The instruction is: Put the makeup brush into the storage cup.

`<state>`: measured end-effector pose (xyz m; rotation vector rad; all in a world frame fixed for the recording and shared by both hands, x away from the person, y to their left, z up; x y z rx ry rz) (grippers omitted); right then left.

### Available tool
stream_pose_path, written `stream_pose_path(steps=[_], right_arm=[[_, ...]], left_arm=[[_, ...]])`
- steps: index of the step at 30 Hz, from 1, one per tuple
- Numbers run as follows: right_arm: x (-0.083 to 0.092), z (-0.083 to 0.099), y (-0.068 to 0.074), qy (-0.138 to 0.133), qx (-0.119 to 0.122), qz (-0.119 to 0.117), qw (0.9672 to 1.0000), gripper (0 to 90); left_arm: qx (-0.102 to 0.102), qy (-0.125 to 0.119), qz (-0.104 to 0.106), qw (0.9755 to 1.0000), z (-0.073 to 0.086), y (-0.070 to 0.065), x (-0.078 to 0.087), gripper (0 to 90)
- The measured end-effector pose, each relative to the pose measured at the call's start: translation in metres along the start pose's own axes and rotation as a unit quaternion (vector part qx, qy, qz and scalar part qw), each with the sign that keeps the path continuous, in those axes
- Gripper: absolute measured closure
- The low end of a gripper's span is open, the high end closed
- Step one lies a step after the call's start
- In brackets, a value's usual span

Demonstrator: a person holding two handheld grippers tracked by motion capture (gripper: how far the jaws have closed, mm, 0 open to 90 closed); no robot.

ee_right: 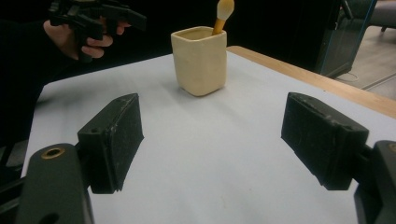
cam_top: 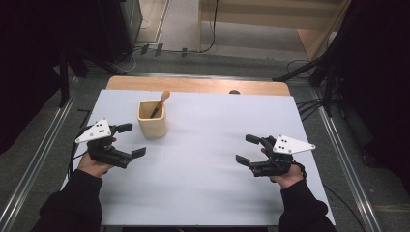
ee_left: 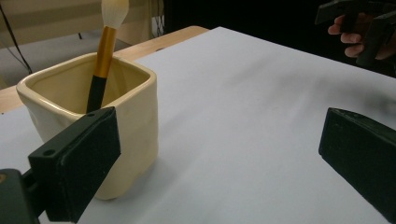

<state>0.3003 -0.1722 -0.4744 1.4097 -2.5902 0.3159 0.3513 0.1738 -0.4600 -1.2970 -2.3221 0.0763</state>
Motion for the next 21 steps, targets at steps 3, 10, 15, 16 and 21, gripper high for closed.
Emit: stream_pose_path(steps=[3, 10, 15, 16, 21], right_arm=[[0.001, 0.0, 0.0, -0.002, 0.002, 0.003, 1.0, 21.7], [0.002, 0.001, -0.002, -0.001, 0.001, 0.004, 1.0, 21.7], [0.003, 0.001, -0.002, -0.002, 0.004, 0.005, 1.0, 21.7], [0.004, 0.002, -0.002, -0.001, 0.007, 0.007, 1.0, 21.7], [0.007, 0.003, -0.002, -0.002, 0.008, 0.011, 0.9999, 21.7]], left_arm=[[0.002, -0.001, 0.012, 0.9999, 0.004, -0.004, 0.004, 0.0], [-0.01, 0.0, 0.018, 0.9998, 0.01, -0.014, 0.012, 0.0], [-0.006, -0.002, 0.012, 0.9999, 0.014, -0.013, 0.018, 0.0], [-0.004, -0.004, 0.012, 0.9999, 0.014, -0.013, 0.019, 0.0], [-0.002, -0.007, 0.007, 1.0, 0.016, -0.013, 0.024, 0.0]])
Point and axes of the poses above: each handheld gripper's, and its own axes: x roughly backward along the jaws, z roughly out of its underside, y roughly to its left, the point moved 9 cm from there along -x, roughly forward along the jaws, and after that the axes turned 12 degrees about x, right-handed, at the moved point
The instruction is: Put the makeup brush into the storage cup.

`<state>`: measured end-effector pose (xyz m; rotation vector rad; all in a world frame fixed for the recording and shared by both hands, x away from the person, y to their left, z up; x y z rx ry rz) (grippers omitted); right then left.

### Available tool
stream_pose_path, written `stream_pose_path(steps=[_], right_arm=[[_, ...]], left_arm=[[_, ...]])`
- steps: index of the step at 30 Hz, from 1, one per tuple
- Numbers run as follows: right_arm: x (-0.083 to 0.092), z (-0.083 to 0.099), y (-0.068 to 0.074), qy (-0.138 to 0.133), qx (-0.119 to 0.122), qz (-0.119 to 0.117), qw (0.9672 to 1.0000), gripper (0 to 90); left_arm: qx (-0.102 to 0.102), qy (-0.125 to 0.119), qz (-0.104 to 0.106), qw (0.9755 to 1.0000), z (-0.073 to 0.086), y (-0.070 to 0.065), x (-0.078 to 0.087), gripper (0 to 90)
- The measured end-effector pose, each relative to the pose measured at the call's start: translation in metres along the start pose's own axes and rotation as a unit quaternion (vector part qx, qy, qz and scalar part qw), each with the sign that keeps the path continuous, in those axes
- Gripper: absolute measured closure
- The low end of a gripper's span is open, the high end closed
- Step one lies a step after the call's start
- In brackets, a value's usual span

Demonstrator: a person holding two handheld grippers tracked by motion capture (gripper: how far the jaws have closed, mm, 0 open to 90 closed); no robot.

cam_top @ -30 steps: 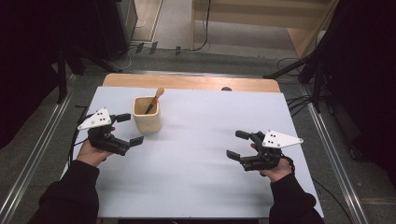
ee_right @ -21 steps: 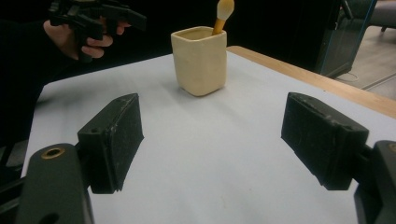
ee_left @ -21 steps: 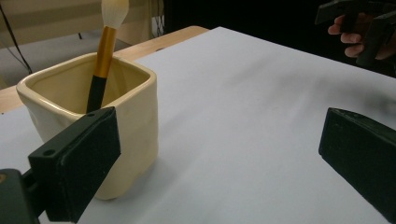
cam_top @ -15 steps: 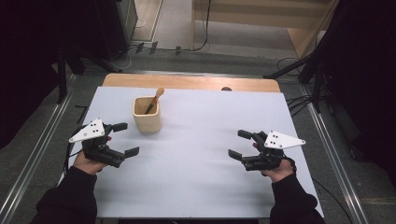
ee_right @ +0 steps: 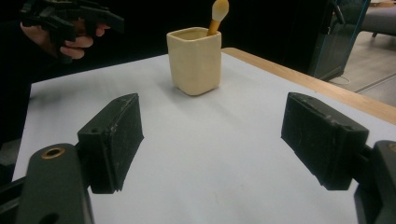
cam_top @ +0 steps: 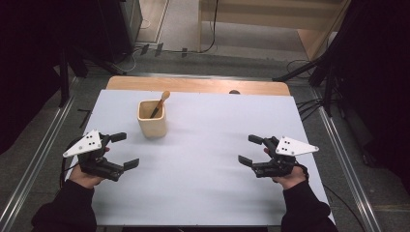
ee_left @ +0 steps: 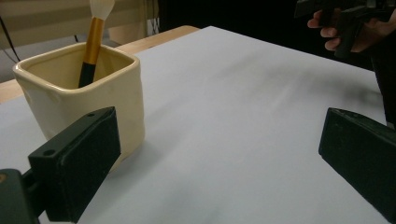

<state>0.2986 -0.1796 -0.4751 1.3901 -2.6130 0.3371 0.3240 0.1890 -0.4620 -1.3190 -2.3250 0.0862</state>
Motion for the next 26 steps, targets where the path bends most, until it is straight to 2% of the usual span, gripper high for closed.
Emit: stream_pose_path(steps=[10, 14, 26], right_arm=[[0.0004, -0.0012, -0.0006, -0.005, 0.002, 0.001, 1.0, 21.7], [0.0002, -0.0016, -0.0005, -0.007, 0.002, 0.001, 1.0, 21.7], [-0.0011, -0.0007, 0.0004, -0.003, -0.001, -0.003, 1.0, 21.7]], left_arm=[[0.005, -0.003, -0.001, 1.0, 0.0014, 0.0022, 0.0004, 0.0], [0.001, -0.002, 0.009, 1.0, 0.0021, 0.0006, -0.0024, 0.0], [0.007, 0.0, -0.001, 1.0, 0.0026, 0.0037, -0.0031, 0.0]])
Point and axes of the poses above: each handheld gripper's, and its own axes: x roughly backward along the jaws, z roughly out of its underside, y roughly to its left, the point moved 9 cm from there along -x, roughly forward along the jaws, and after that the axes turned 12 degrees about x, right-handed, at the moved point
